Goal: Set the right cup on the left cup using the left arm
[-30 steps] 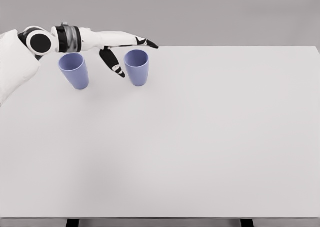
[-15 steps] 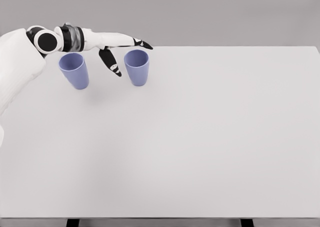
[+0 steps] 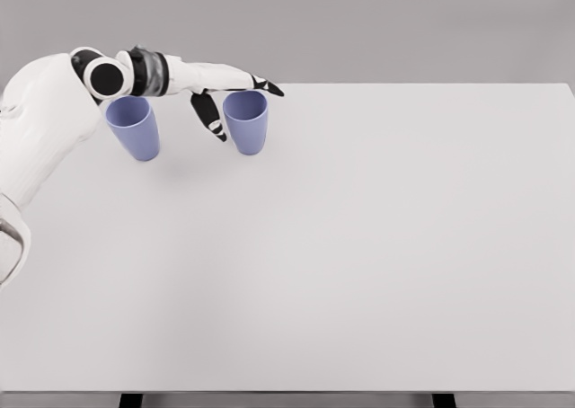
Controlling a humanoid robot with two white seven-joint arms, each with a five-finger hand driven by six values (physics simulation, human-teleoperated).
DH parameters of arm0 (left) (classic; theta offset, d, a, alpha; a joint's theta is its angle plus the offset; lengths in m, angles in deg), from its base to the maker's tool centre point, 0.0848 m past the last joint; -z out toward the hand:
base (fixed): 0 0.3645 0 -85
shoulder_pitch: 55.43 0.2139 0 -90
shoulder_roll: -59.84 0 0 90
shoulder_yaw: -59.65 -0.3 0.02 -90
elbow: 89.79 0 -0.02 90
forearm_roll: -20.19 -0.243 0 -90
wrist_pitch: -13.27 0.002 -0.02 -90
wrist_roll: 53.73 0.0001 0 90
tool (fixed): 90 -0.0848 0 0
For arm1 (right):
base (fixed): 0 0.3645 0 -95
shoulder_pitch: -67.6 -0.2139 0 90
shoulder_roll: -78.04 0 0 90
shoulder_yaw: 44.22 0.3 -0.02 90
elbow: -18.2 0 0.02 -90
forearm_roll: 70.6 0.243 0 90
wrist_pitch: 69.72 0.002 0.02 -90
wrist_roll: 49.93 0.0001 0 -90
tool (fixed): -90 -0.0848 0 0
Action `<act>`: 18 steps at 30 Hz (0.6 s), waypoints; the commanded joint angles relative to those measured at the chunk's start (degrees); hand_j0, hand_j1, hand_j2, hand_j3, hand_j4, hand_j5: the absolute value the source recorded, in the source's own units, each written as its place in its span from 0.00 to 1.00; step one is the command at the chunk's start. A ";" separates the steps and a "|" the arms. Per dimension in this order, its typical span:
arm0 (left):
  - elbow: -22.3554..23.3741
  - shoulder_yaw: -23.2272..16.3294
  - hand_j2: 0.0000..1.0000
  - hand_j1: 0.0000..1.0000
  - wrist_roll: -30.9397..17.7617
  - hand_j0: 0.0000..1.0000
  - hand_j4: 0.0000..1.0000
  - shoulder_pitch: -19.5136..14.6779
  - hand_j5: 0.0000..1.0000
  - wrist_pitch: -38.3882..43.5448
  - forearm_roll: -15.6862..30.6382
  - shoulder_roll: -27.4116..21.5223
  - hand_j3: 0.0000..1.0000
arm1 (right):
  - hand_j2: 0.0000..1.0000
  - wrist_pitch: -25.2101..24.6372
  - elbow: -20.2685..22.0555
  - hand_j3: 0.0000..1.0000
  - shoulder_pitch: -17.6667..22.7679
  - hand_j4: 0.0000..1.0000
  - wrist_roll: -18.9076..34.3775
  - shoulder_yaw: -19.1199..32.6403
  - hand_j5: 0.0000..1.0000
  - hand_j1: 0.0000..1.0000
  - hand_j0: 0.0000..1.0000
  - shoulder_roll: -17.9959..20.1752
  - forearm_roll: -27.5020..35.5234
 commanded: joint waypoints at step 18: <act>1.54 0.54 0.55 0.55 0.02 0.55 0.55 0.35 0.55 0.16 -0.39 0.20 0.55 | 1.00 0.03 0.03 1.00 0.00 1.00 0.02 0.00 1.00 1.00 1.00 0.00 -0.13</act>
